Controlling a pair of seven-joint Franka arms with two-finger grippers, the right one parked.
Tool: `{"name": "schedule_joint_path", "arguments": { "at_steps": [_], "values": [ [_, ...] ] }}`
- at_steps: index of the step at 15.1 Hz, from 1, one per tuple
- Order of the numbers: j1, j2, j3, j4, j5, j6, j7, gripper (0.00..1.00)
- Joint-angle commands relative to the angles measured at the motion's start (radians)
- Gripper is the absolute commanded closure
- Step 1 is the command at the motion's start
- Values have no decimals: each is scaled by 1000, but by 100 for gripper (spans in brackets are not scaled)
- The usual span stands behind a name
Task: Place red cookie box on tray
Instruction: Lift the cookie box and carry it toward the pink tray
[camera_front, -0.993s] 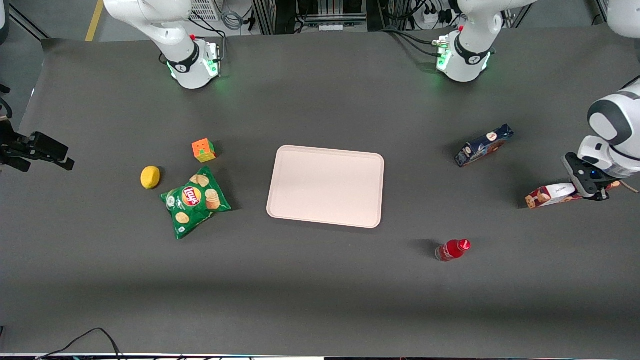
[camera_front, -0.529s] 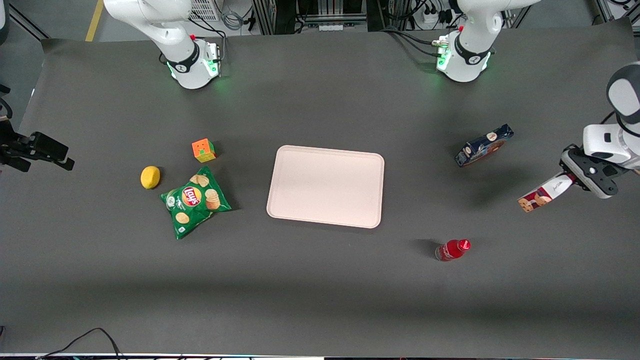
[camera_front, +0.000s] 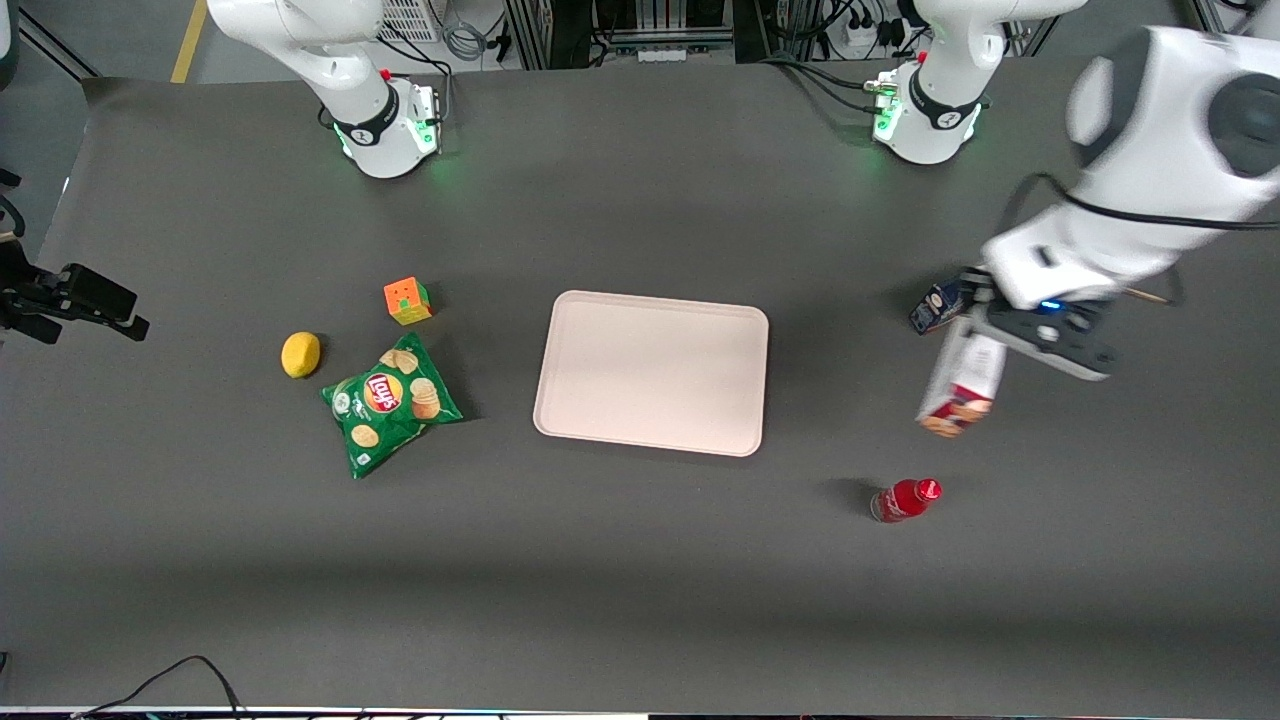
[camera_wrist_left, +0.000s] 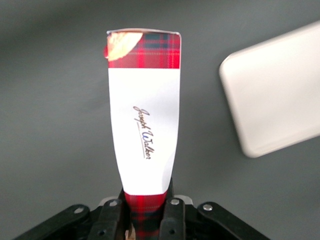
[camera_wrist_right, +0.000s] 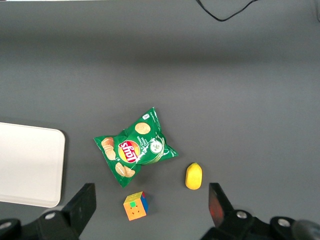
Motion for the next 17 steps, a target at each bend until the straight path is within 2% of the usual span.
{"name": "schedule_joint_path", "arguments": {
  "at_steps": [1, 4, 9, 14, 17],
  "values": [
    [-73, 82, -92, 101, -20, -17, -389, 100],
    [-128, 196, -164, 144, 12, 16, -589, 100],
    [-236, 368, -175, 144, 207, 163, -830, 100],
    [-273, 515, -163, 142, 317, 251, -862, 100],
    [-276, 573, -161, 142, 334, 309, -931, 100]
  ]
}}
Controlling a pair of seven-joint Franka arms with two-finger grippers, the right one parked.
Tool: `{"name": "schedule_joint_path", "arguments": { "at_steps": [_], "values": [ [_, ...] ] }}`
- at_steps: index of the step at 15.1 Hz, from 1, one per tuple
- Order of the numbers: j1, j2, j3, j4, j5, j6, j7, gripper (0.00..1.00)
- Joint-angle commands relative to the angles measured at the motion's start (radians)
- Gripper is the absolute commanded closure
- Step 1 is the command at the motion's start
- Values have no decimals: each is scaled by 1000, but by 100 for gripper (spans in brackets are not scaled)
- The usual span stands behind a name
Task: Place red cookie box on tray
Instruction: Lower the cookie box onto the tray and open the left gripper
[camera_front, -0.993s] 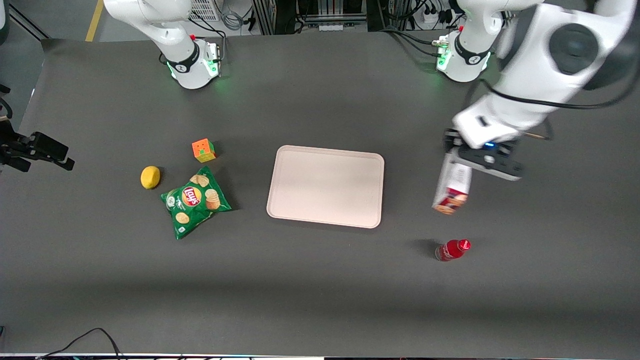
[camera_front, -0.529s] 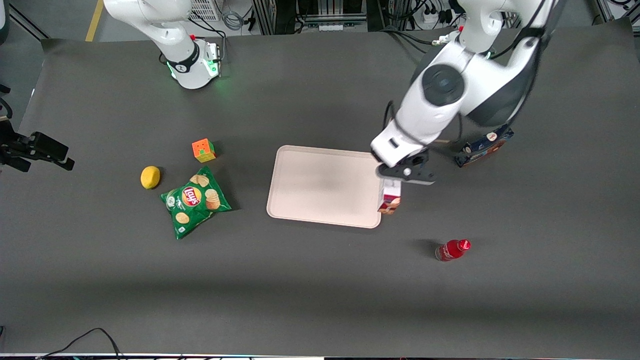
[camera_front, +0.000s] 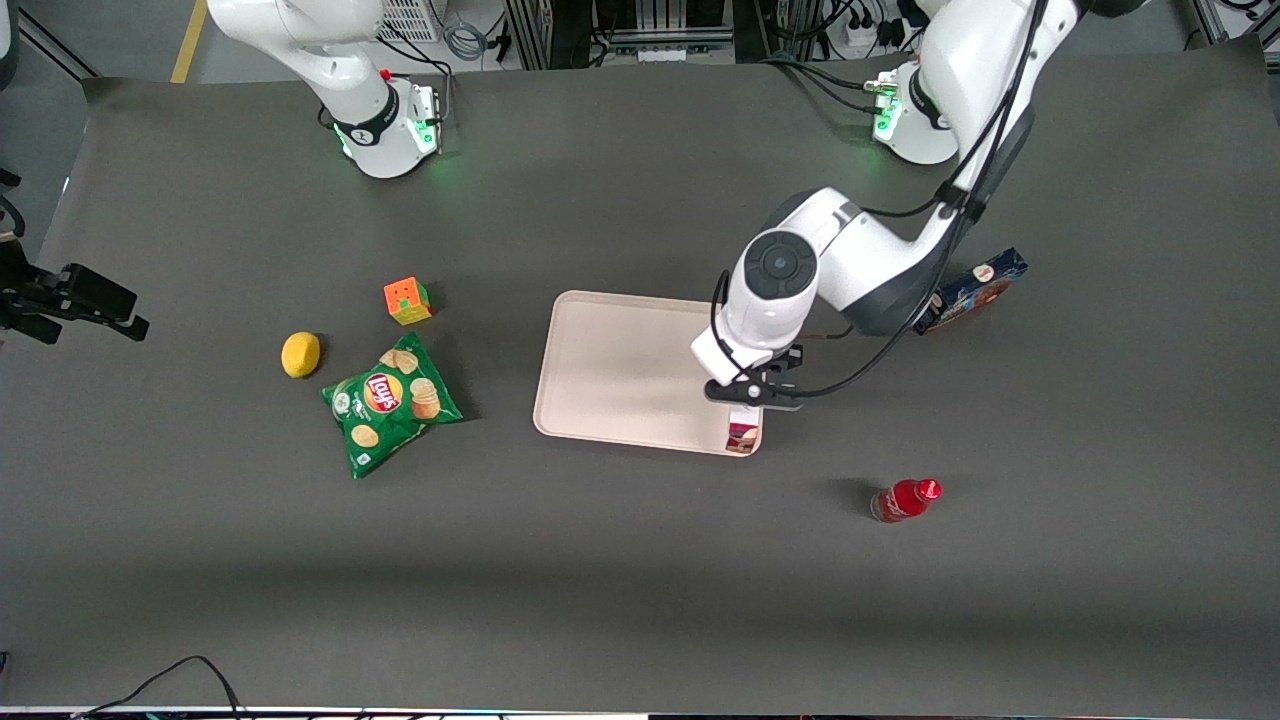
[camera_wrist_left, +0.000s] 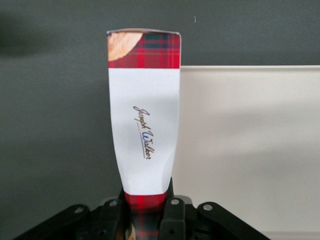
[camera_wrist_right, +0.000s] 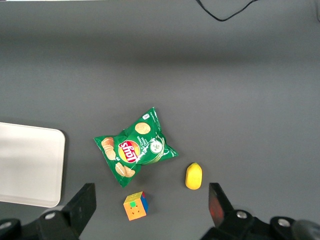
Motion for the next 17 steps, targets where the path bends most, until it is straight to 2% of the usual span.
{"name": "schedule_joint_path", "arguments": {
  "at_steps": [1, 8, 10, 12, 13, 16, 17],
  "values": [
    [-34, 69, 15, 41, 33, 36, -91, 100],
    [-65, 116, 40, 35, 71, 72, -113, 100],
    [-68, 122, 43, 33, 82, 70, -113, 92],
    [-71, 127, 43, 33, 89, 70, -113, 74],
    [-72, 127, 49, 33, 89, 69, -111, 61],
    [-80, 121, 64, 35, 89, 65, -110, 7],
    [-80, 118, 67, 38, 89, 64, -102, 0]
  ]
}}
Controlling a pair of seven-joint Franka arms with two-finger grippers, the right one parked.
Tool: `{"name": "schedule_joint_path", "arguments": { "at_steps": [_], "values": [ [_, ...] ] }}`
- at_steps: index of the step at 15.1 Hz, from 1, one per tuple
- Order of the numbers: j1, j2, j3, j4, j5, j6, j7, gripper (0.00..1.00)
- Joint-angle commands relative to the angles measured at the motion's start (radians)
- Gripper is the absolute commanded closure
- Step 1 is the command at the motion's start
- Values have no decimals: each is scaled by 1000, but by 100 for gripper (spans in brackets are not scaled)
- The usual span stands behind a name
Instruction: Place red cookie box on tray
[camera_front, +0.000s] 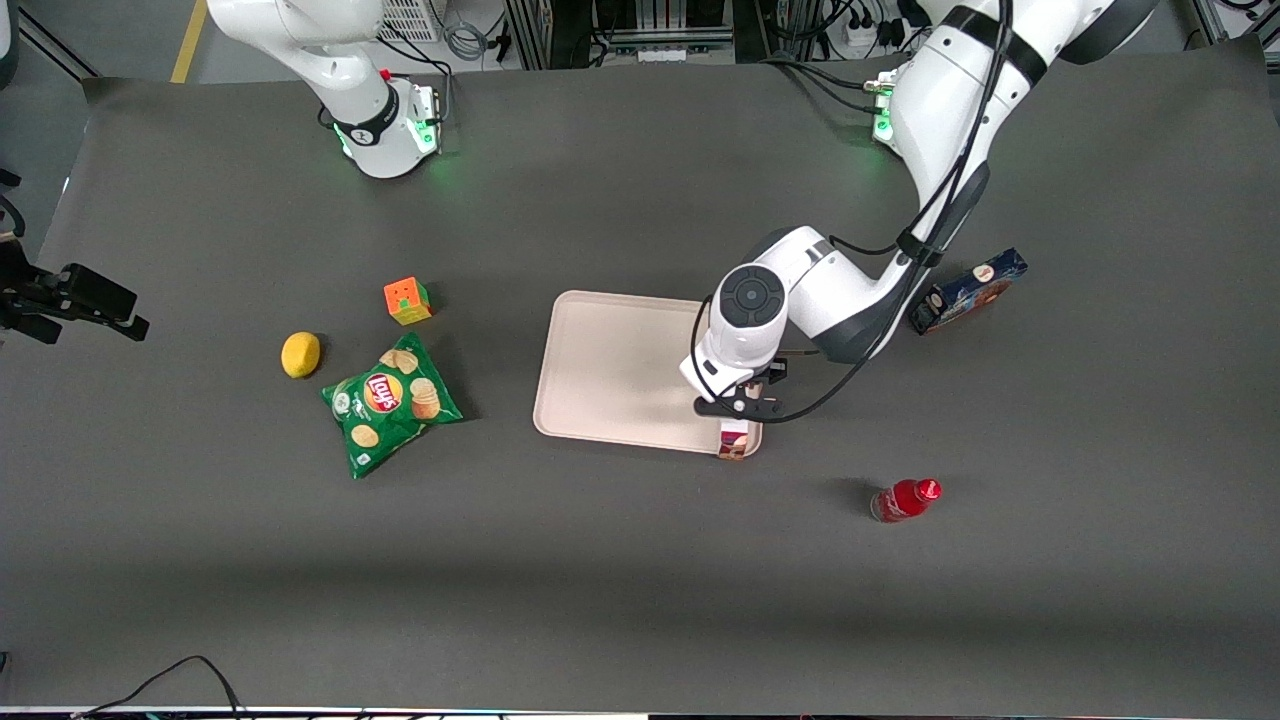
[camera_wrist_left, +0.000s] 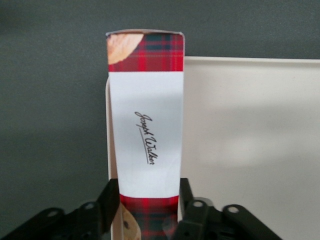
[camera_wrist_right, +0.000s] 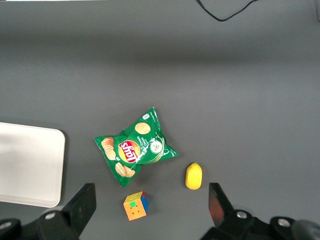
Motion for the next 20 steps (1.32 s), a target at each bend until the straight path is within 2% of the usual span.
{"name": "schedule_joint_path", "arguments": {
  "at_steps": [1, 5, 9, 11, 16, 20],
  "values": [
    [-25, -2, 26, 29, 18, -22, -7, 0],
    [-15, -99, 47, 28, -26, -43, 33, 0],
    [24, -243, 111, 29, -221, -130, 212, 0],
    [96, -324, 116, 28, -275, -196, 317, 0],
    [240, -529, 122, 28, -287, -382, 391, 0],
    [333, -668, 158, 16, -289, -502, 564, 0]
  ]
}}
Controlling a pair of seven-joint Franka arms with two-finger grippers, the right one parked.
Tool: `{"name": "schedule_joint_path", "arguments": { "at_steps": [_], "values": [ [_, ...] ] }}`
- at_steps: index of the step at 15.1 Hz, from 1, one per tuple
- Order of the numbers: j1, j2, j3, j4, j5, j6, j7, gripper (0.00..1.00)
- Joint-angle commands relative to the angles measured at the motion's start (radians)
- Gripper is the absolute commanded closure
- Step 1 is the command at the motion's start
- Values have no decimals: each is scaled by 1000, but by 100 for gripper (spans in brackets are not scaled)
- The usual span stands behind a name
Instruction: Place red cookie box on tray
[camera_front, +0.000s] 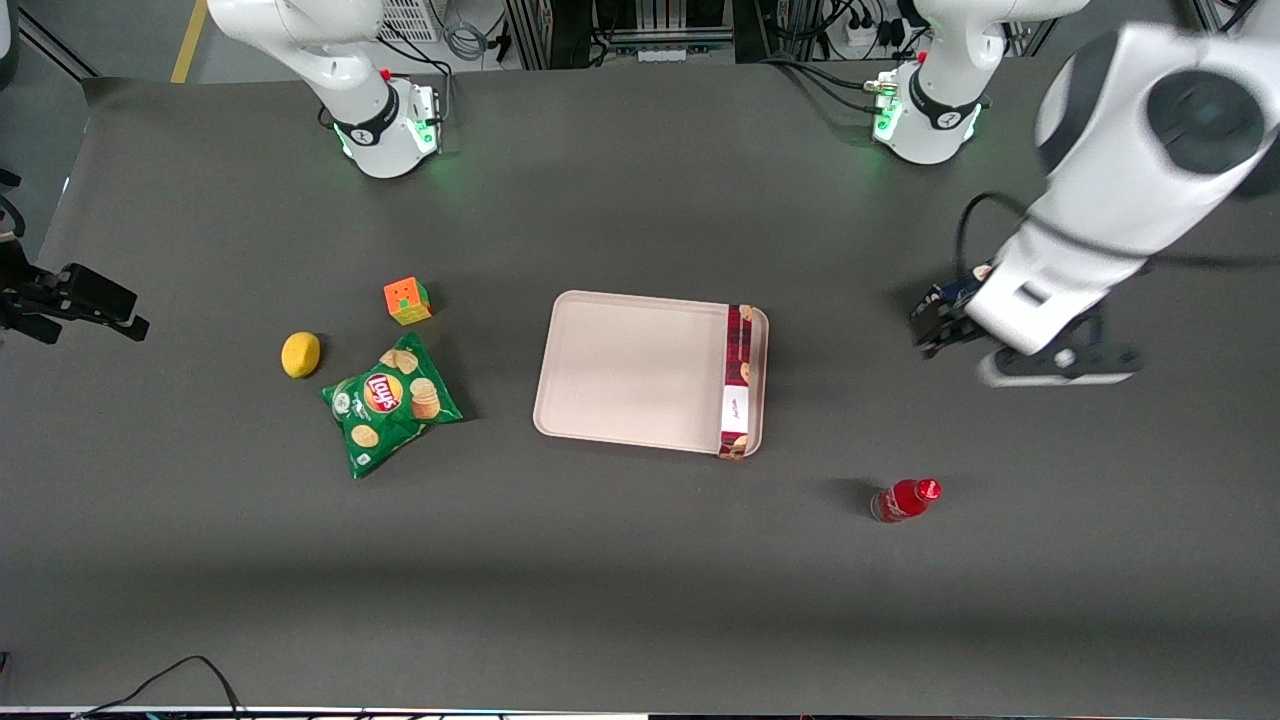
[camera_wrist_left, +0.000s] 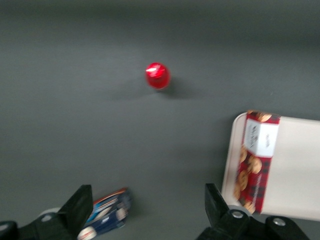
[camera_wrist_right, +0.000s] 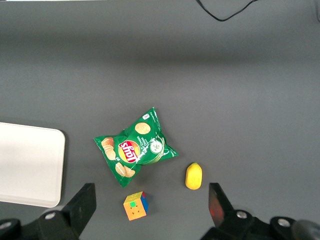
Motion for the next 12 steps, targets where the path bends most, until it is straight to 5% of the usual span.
{"name": "schedule_joint_path", "arguments": {
  "at_steps": [1, 4, 12],
  "values": [
    [72, -138, 45, -46, -22, -83, 115, 0],
    [100, -216, 116, -80, -89, -114, 209, 0],
    [112, -319, 145, -148, -89, -148, 326, 0]
  ]
}}
